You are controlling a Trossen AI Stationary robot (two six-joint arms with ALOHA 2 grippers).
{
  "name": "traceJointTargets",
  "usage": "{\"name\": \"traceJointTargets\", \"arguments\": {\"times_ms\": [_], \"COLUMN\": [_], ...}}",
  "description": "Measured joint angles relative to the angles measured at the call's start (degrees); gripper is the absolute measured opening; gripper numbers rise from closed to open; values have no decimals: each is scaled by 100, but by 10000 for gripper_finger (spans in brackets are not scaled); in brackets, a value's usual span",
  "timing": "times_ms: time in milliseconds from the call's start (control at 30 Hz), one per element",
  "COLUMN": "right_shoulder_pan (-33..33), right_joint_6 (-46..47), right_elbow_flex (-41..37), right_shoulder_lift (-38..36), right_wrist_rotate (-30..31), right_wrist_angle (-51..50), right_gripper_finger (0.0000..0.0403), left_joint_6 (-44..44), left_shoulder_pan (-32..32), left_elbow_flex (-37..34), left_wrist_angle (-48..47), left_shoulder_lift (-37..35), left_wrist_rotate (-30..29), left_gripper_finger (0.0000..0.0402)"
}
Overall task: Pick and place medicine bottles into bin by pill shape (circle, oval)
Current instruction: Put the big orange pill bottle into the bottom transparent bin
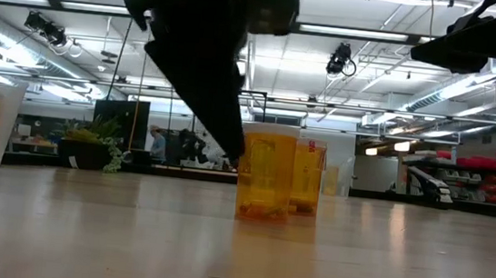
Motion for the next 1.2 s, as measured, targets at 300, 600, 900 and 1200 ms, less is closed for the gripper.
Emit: {"name": "traceJointTargets", "arguments": {"times_ms": [300,600,900,1200], "right_shoulder_pan": [-28,-76,-76,-76], "right_joint_6": [-32,-13,23,27], "right_elbow_flex": [0,0,0,0], "right_shoulder_lift": [2,2,2,2], "right_wrist_rotate": [15,4,-4,-7], "right_wrist_angle": [6,-5,-17,-18], "right_gripper_finger": [262,262,262,262], "left_joint_6": [357,451,445,37], "left_shoulder_pan": [165,170,173,19], "left_elbow_flex": [3,-2,-2,-2], "left_wrist_angle": [707,930,897,447], "left_shoulder_lift": [194,240,240,94], "left_wrist_rotate": [-20,-20,-22,278], "left_gripper_finger": [343,292,214,235]}}
